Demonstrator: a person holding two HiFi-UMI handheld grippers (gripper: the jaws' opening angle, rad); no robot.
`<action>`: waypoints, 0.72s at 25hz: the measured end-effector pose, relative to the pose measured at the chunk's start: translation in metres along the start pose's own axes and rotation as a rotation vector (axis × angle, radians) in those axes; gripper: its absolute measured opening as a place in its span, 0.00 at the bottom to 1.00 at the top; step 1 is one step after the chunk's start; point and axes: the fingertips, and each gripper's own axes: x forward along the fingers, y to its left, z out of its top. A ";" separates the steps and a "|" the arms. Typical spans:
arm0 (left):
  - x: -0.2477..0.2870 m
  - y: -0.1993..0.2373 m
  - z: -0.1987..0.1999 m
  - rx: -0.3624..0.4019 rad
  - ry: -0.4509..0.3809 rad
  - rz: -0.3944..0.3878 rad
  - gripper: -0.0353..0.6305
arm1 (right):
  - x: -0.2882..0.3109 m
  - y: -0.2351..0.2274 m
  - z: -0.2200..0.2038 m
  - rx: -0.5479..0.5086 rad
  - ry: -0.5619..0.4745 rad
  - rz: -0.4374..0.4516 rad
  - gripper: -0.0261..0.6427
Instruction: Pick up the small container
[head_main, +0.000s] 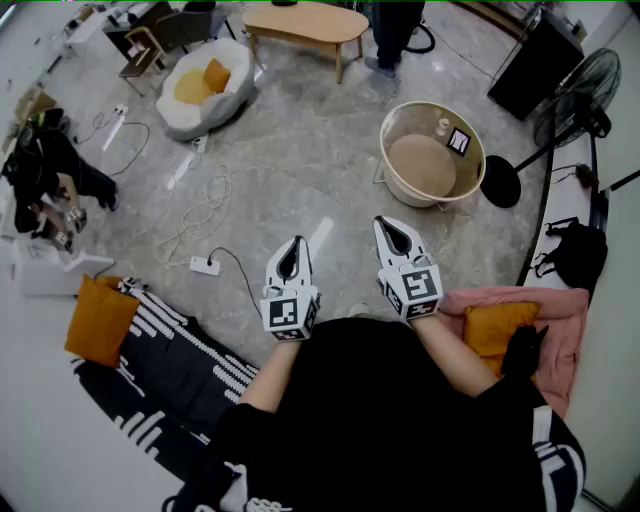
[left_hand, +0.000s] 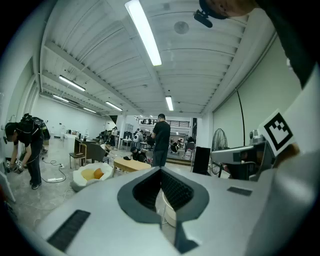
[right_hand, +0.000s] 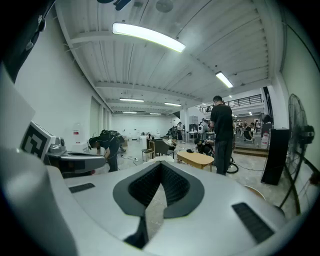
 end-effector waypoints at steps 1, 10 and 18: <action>0.004 -0.005 0.001 0.005 -0.004 0.000 0.08 | 0.000 -0.005 0.002 -0.002 -0.006 0.003 0.07; 0.037 -0.022 -0.013 -0.005 0.048 0.010 0.08 | 0.003 -0.043 -0.020 0.067 -0.025 0.033 0.07; 0.124 -0.030 -0.037 -0.005 0.072 -0.119 0.08 | 0.043 -0.110 -0.065 0.099 0.065 -0.046 0.07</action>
